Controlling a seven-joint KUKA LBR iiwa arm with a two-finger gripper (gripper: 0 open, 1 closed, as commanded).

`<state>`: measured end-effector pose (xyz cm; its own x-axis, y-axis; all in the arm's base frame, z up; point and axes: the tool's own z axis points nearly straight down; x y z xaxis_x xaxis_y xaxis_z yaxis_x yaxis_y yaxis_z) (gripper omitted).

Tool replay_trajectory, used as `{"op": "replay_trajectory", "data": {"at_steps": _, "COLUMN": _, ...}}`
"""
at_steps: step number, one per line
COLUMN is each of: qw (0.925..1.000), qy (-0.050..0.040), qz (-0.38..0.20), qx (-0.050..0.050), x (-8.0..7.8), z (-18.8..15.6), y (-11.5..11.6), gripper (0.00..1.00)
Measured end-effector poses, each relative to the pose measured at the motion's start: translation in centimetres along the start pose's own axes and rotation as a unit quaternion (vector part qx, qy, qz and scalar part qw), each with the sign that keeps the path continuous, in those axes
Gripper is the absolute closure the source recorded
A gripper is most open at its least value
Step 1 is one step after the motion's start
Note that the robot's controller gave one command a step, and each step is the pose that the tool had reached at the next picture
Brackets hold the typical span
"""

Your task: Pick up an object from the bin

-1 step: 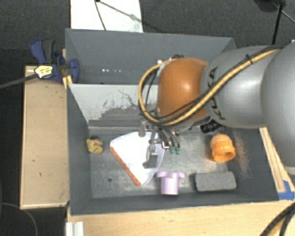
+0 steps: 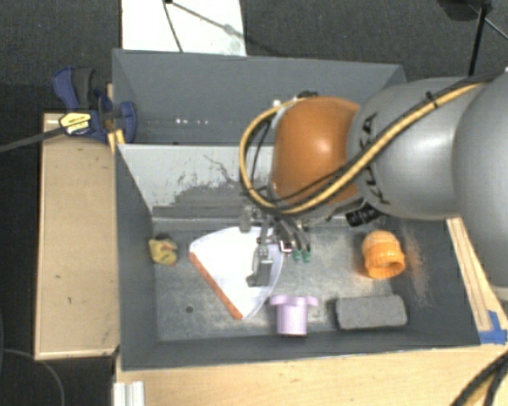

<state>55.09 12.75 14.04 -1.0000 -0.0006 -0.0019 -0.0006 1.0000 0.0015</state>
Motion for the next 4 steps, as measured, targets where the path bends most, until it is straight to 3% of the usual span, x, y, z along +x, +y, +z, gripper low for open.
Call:
{"op": "replay_trajectory", "data": {"at_steps": 1, "qw": 1.0, "qy": -0.0009, "qz": 0.006, "qx": -0.001, "x": -0.3, "z": 1.9, "y": -5.0, "gripper": 0.0}}
{"op": "replay_trajectory", "data": {"at_steps": 2, "qw": 0.9959, "qy": 0.0014, "qz": -0.091, "qx": 0.0, "x": -0.5, "z": 4.4, "y": -5.5, "gripper": 1.0}}
{"op": "replay_trajectory", "data": {"at_steps": 3, "qw": 0.9959, "qy": 0.0004, "qz": -0.09, "qx": 0.0, "x": -0.5, "z": 4.3, "y": -5.5, "gripper": 1.0}}
{"op": "replay_trajectory", "data": {"at_steps": 4, "qw": 0.9959, "qy": 0.003, "qz": -0.091, "qx": 0.0, "x": 0.6, "z": 2.3, "y": -8.0, "gripper": 1.0}}
